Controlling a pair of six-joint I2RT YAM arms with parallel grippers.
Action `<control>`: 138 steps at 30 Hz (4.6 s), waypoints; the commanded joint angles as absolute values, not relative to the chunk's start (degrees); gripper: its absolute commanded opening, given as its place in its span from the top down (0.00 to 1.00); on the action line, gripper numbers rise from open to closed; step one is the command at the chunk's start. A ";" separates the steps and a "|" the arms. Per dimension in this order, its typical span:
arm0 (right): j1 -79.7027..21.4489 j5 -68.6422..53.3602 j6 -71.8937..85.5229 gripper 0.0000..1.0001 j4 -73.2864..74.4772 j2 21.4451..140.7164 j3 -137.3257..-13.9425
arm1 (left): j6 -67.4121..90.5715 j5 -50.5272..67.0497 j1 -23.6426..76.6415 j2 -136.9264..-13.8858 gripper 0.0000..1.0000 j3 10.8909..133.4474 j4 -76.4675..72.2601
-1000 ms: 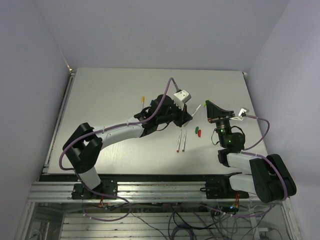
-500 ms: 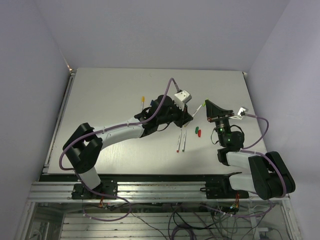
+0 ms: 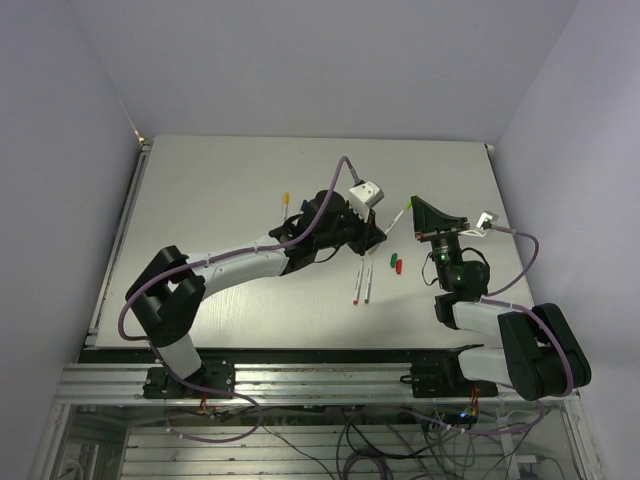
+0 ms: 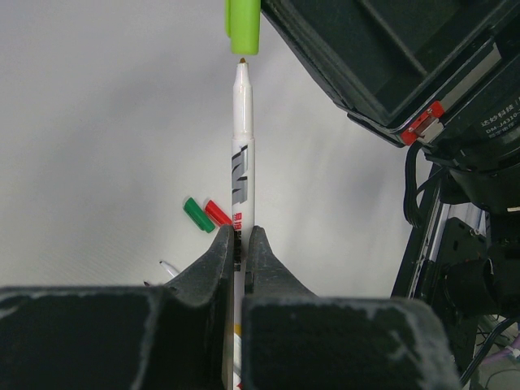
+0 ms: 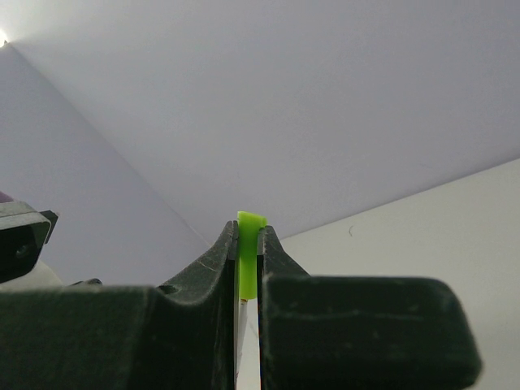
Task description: Insert the pens into the pen caps
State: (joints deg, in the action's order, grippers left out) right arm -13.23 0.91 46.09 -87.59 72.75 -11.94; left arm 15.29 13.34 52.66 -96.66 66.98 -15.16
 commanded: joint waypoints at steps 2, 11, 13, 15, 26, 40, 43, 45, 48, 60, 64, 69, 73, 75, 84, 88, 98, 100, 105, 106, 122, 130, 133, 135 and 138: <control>-13.05 0.17 46.38 1.00 -92.97 73.24 -12.74 | 15.01 13.98 53.08 -96.42 0.93 67.24 -17.89; -13.17 -1.24 47.96 1.00 -94.33 74.79 -11.88 | 15.29 13.66 53.09 -96.53 0.93 67.41 -18.60; -13.26 -1.45 48.28 1.00 -94.46 74.79 -11.61 | 15.30 13.46 53.07 -96.59 0.93 67.41 -18.63; -13.22 -1.72 48.65 1.00 -94.57 74.75 -11.28 | 15.44 13.16 53.06 -96.69 0.93 67.41 -18.76; -13.72 -4.66 50.60 1.00 -93.98 74.47 -11.71 | 16.06 12.15 53.03 -97.03 0.93 67.37 -19.48; -14.00 -5.30 49.41 1.00 -90.43 71.03 -11.43 | 16.15 11.61 53.09 -96.12 0.93 66.48 -20.04; -14.05 -6.14 49.56 1.00 -89.84 70.92 -11.66 | 16.34 11.08 53.02 -95.84 0.93 66.12 -20.54; -14.02 -7.34 49.50 1.00 -88.61 71.16 -11.95 | 16.36 10.60 53.04 -95.55 0.93 66.14 -20.97; -14.04 -9.82 49.11 1.00 -84.99 71.72 -13.09 | 15.59 10.11 53.00 -95.69 0.93 67.64 -20.65; -14.24 -17.64 44.12 1.00 -70.40 72.06 -16.11 | 13.94 7.64 52.90 -93.51 0.93 69.95 -24.92; -14.51 -18.53 40.91 1.00 -64.18 71.14 -17.51 | 13.46 6.63 52.68 -92.61 0.93 69.90 -25.70; -14.87 -18.91 37.75 1.00 -58.14 70.29 -18.45 | 13.28 5.17 51.84 -90.90 0.93 69.26 -28.00; -15.35 -19.23 36.99 1.00 -56.13 70.70 -18.63 | 12.71 3.92 51.77 -89.65 0.93 69.09 -30.01; -15.86 -19.29 36.63 1.00 -55.26 71.04 -18.78 | 12.55 3.53 51.70 -89.40 0.93 69.12 -30.87; -18.55 -20.26 33.64 1.00 -49.85 73.70 -21.12 | 12.04 2.79 51.68 -89.05 0.93 70.21 -33.03; -19.38 -20.91 33.27 1.00 -48.89 74.75 -21.22 | 11.00 1.42 51.41 -88.29 0.93 70.09 -33.76; -20.81 -22.21 33.63 1.00 -49.28 77.25 -21.41 | 10.64 -0.26 50.63 -86.93 0.93 69.13 -35.00; -20.83 -21.88 33.20 1.00 -49.05 77.13 -22.04 | 10.59 -0.41 50.55 -86.71 0.93 68.73 -34.73; -20.83 -18.58 31.53 1.00 -47.79 75.32 -24.14 | 10.02 -1.92 50.49 -86.54 0.93 67.67 -32.59; -20.83 -17.81 30.98 1.00 -47.28 74.77 -24.88 | 10.01 -2.21 50.53 -86.63 0.93 67.33 -31.96; -20.71 1.90 23.68 0.51 -31.06 57.43 -34.57 | 8.59 -12.97 50.09 -99.11 0.93 67.16 -13.50; -20.65 13.19 25.30 0.51 -17.99 53.91 -33.51 | 10.37 -19.98 45.89 -105.65 0.93 72.93 -2.32; -20.58 15.89 26.10 0.51 -12.87 54.60 -34.50 | 11.46 -19.96 43.77 -108.57 0.93 75.31 1.14; -20.57 16.17 26.53 0.51 -10.98 55.39 -34.97 | 12.17 -18.44 42.76 -111.10 0.93 76.80 2.43; -20.61 15.77 26.97 0.51 -10.40 55.64 -34.81 | 12.92 -17.24 42.51 -114.34 0.93 79.27 4.34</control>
State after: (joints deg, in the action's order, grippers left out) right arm -20.60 13.19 26.00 -14.96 55.37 -33.43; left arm 11.20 -17.45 42.98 -110.63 75.72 -0.43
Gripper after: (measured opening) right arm 0.489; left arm 0.099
